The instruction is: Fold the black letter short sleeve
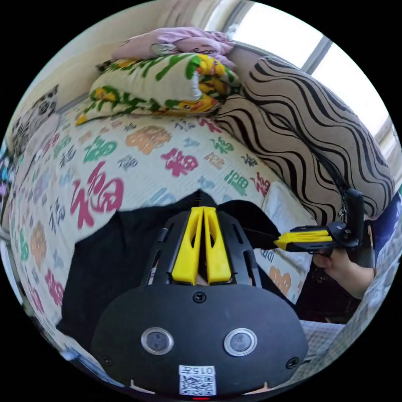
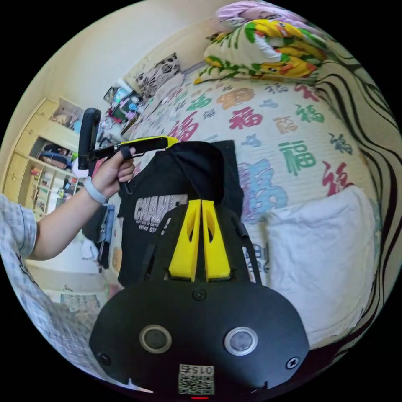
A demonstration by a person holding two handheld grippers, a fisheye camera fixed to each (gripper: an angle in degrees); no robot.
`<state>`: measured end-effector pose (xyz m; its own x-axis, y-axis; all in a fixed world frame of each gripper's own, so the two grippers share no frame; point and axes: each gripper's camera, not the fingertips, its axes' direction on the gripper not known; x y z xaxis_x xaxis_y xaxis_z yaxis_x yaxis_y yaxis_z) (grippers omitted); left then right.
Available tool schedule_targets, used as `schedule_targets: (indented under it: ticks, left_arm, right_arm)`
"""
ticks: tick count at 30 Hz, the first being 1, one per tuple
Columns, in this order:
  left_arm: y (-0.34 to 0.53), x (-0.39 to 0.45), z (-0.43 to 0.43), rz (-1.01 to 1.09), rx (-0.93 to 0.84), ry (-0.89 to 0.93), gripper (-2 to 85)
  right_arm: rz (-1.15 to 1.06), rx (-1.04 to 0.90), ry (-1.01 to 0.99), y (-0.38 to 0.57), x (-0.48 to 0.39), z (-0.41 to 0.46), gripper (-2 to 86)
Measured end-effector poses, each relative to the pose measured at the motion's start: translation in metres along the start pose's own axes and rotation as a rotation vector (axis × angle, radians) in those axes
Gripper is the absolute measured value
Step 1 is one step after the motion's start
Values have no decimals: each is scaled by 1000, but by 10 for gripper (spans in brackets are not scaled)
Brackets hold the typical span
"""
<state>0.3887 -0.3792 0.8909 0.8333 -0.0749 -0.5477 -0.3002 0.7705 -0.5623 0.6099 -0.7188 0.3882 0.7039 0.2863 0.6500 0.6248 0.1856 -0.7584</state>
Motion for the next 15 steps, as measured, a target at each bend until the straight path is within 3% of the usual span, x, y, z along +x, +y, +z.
schedule_targets:
  ticks: [8, 15]
  left_arm:
    - [96, -69, 18, -238, -93, -162, 3]
    - [109, -95, -7, -340, -17, -109, 63]
  right_arm:
    - [-203, -354, -2, 8, -68, 107, -7]
    - [-143, -240, 81, -13, -64, 92, 8]
